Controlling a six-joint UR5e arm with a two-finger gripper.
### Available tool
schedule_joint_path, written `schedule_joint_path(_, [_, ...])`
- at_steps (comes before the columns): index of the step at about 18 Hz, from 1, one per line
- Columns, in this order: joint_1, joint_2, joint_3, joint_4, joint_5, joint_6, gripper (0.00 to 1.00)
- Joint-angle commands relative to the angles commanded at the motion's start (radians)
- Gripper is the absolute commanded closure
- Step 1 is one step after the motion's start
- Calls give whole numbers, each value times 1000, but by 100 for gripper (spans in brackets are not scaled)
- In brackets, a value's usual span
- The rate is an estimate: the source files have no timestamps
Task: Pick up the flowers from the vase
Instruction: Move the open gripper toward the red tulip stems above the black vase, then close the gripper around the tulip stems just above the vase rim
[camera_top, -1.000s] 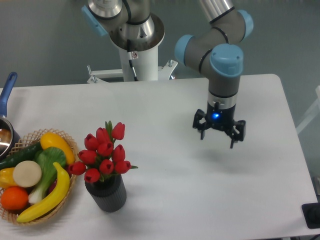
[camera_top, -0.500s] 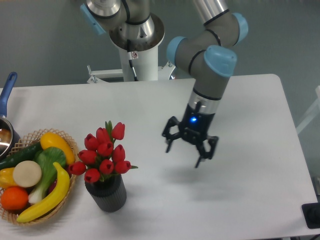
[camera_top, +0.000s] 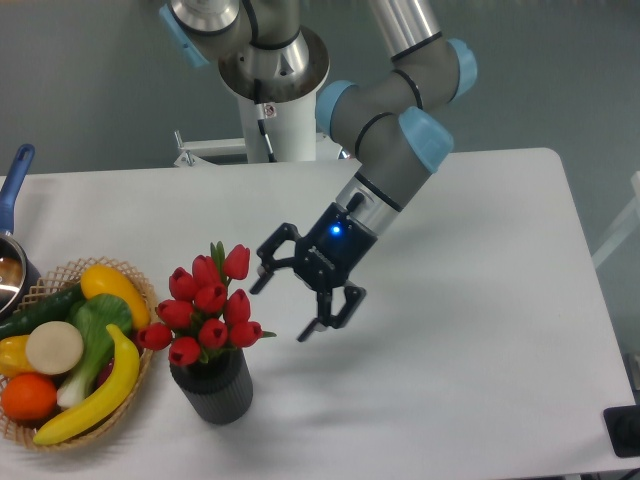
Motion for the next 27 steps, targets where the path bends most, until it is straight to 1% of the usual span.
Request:
schedule_joint_path(3, [-14,-8,8,2,-38,8,0])
schedule_joint_path(5, [-34,-26,17,21,-38,11,0])
schedule_joint_path(6, [-40,-44,23,28,-40,11,0])
schedule_joint_path(11, [-81,-92,80,29,-40,9,0])
schedule_joint_path(13, [-92,-95,89,29,-40,8,0])
schedule_joint_path(22, [-137,-98,91,29,-48,0,1])
schedule_joint_path(23, [-146,-98,91,29,-48,-3,10])
schedule_joint_path(24, [-147,-98,91,28,-48,-12,26])
schedule_joint_path(26, [-147,-100,94,28,-46,-15,64])
schedule_joint_path(27, [-146,-100,98,28,-45,-14,81])
